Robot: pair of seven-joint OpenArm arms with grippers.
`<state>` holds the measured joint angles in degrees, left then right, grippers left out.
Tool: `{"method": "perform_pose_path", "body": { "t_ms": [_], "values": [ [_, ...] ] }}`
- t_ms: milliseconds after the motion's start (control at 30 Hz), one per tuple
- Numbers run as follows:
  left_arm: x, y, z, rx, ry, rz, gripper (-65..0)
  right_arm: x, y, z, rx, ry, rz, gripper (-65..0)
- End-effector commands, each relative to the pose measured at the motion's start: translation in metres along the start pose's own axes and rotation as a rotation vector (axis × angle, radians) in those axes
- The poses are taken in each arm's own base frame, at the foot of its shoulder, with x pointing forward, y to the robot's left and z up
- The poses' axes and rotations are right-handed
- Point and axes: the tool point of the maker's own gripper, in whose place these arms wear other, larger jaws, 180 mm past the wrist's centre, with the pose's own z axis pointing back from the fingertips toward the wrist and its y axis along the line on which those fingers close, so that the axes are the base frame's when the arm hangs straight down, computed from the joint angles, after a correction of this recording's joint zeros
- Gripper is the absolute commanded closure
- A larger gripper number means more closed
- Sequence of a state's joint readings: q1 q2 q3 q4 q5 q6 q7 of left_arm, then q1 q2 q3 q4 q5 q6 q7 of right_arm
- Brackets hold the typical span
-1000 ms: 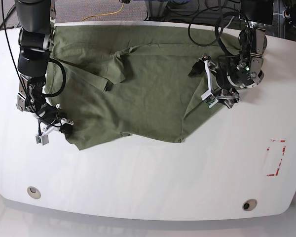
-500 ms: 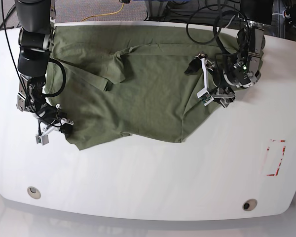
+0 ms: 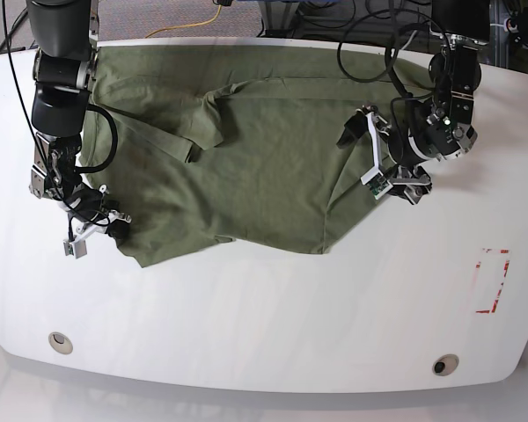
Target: Layout the t-shirt on the table in an organized manner, then fold the t-shirt properly
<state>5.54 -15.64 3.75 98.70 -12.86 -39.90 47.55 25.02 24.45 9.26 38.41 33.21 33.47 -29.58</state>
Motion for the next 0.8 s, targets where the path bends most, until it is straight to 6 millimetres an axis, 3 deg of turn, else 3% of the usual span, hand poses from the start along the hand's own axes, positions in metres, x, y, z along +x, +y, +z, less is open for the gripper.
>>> {"method": "perform_pose_path", "body": {
  "t_ms": [0,467,767],
  "values": [
    [0.011,0.002,0.003,0.004,-0.038,-0.011,-65.0,0.023,0.002,0.003,0.007,-0.050,0.018,-0.6],
    [0.008,0.001,0.002,-0.002,-0.030,-0.009,-65.0,0.022,0.005,0.001,0.013,-0.049,0.016,-0.6],
    [-0.008,-0.010,-0.009,-0.044,0.028,0.008,-65.0,0.022,0.005,0.001,0.013,-0.049,0.016,-0.6]
  ]
}}
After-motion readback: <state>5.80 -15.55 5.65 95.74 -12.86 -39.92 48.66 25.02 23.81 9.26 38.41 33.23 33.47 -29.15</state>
